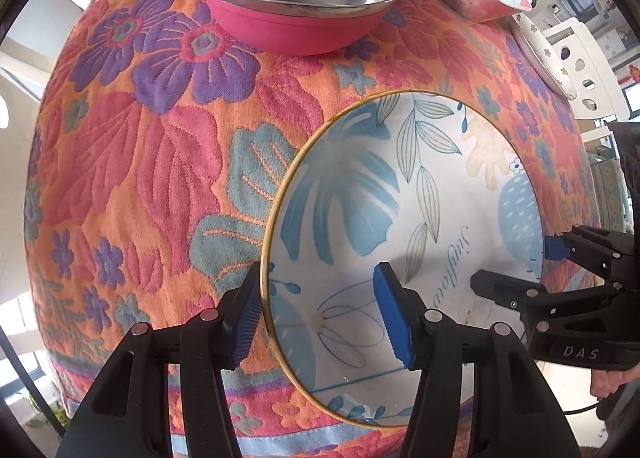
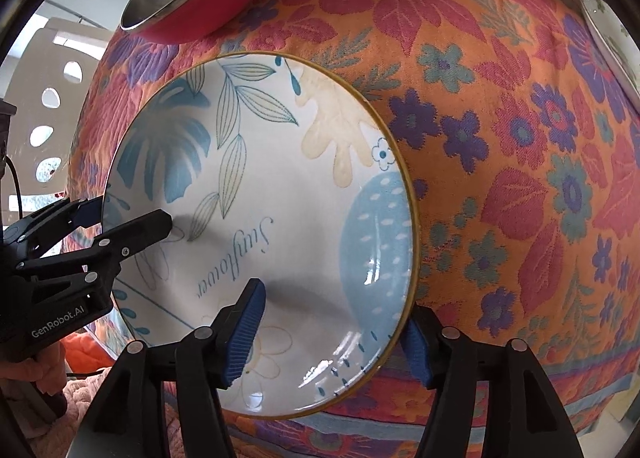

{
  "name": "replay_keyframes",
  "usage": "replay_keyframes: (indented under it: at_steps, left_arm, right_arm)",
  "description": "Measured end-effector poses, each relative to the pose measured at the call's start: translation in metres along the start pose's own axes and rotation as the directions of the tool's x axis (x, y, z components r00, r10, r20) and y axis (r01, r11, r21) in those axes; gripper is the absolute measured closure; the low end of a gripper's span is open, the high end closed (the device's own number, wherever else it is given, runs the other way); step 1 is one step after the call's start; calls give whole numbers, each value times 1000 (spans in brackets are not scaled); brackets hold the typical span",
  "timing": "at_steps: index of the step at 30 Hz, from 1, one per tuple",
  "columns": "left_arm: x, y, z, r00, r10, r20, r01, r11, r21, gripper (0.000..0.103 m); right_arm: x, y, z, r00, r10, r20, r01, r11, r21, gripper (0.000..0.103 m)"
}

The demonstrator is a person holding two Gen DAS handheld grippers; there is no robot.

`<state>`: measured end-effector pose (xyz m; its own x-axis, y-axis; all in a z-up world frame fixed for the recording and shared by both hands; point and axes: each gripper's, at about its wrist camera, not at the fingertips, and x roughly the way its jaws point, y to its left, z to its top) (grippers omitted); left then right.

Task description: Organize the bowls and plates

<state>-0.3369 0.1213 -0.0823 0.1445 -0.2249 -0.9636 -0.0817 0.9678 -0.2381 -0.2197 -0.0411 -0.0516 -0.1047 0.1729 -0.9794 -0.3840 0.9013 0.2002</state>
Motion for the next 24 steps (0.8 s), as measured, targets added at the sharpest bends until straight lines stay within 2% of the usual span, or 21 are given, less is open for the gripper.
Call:
replay_keyframes:
  at_steps: [6,9,16,20,22,24]
  left_arm:
    - [-5,14,10,1000,17,-1,-17,1000,5,46]
    - [-10,18,5,1000,20,-2,-20,1000,10,42]
    - [-7,5,7,997,73,11,-73,996,60,16]
    - [-4,3,4,996,89,20,-90,992,87,0]
    - [-6,5,0,995,101,27,-103,990,93,0]
    - [-5,3,3,994,103,29,-105,991,87,0]
  right_arm:
    - [3,12,4,1000,-5,-8,5,1000,9,34]
    - [7,15,9,1000,-4,-11,4,1000,2,30]
    - [12,33,6,999,-26,-42,22,996,-91,19]
    - [23,48,2,997,-51,-51,41,984,-172,2]
    - [29,57,-1,996,-75,-48,63,975,-213,0]
    - [31,58,-1,996,-67,-52,55,978,-202,0]
